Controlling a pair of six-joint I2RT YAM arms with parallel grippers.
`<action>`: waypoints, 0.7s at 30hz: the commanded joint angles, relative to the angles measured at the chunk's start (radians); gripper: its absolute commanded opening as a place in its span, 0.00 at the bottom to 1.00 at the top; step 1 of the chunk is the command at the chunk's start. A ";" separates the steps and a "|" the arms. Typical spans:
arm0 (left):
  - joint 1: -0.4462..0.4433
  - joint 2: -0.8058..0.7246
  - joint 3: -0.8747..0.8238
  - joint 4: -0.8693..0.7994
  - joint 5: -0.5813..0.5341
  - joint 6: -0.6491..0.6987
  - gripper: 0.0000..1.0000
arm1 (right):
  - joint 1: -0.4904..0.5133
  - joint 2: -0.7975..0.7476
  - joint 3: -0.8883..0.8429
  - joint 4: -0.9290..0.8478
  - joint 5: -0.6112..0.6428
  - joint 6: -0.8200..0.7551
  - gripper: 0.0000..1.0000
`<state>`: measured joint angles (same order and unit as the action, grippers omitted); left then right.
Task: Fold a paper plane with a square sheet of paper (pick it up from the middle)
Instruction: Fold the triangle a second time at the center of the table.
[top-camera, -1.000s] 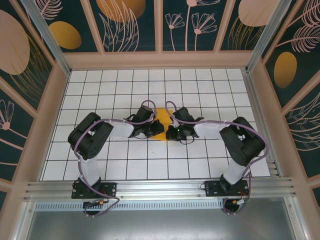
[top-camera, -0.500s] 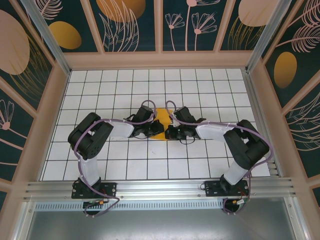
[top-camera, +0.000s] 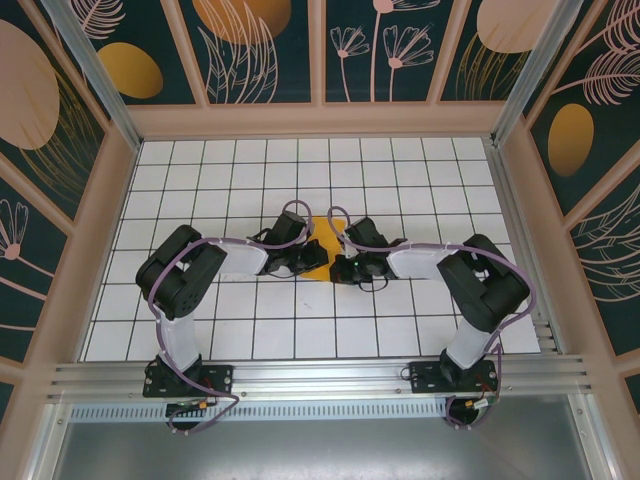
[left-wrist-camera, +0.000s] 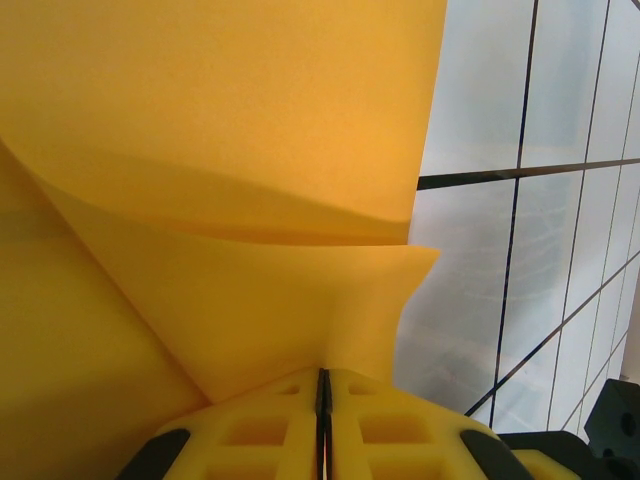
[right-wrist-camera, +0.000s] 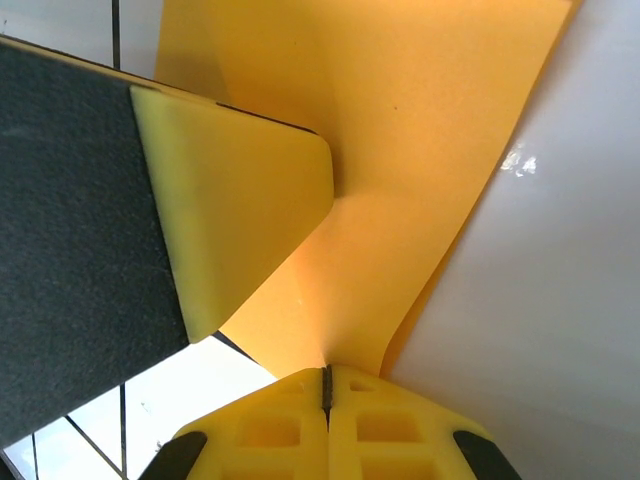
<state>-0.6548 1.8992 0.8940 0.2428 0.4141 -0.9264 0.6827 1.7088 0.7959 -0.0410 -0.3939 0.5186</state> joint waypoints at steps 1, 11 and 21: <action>0.005 0.029 -0.018 -0.049 -0.050 -0.006 0.12 | 0.005 -0.008 -0.011 -0.050 0.026 -0.015 0.04; 0.006 0.029 -0.019 -0.042 -0.044 -0.010 0.12 | 0.001 -0.022 0.004 0.014 0.002 -0.006 0.04; 0.006 0.022 -0.017 -0.041 -0.020 0.007 0.13 | 0.000 0.048 -0.019 -0.030 0.096 -0.015 0.03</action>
<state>-0.6548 1.8992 0.8940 0.2432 0.4149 -0.9295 0.6827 1.7115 0.7963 -0.0303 -0.3710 0.5186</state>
